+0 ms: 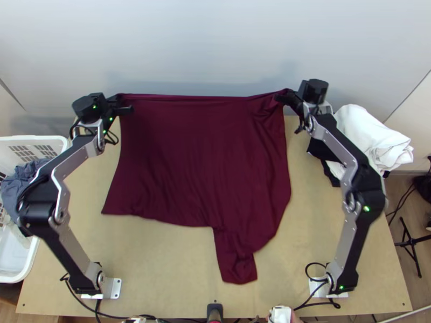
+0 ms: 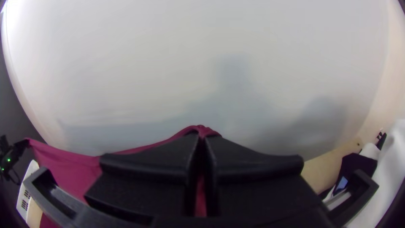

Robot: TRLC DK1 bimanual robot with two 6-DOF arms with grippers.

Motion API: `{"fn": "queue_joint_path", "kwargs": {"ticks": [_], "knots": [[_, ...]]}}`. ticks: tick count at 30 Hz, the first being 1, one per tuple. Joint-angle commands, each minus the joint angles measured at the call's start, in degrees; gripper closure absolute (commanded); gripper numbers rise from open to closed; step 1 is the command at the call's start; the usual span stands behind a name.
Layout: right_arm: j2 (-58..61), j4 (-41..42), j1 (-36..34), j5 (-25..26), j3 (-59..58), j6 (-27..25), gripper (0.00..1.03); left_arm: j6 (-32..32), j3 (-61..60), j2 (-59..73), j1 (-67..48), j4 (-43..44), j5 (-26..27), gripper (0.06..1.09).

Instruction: Fold the t-shirt

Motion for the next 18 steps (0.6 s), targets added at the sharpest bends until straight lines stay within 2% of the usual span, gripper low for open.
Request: {"fn": "queue_joint_path", "kwargs": {"ticks": [1,13,18], "knots": [[13.18,-4.68,-1.24,1.79,17.14,-3.23,1.0,0.17,8.04,9.08,-0.21,-0.24,-1.3,1.05],[15.2,-8.46,0.78,4.78,17.14,-3.14,1.0,2.99,4.61,9.43,0.05,-0.32,-1.3,1.04],[10.46,-10.04,1.13,5.13,10.99,-2.88,1.0,3.95,0.4,8.11,0.14,-0.24,-1.39,1.04]]}}
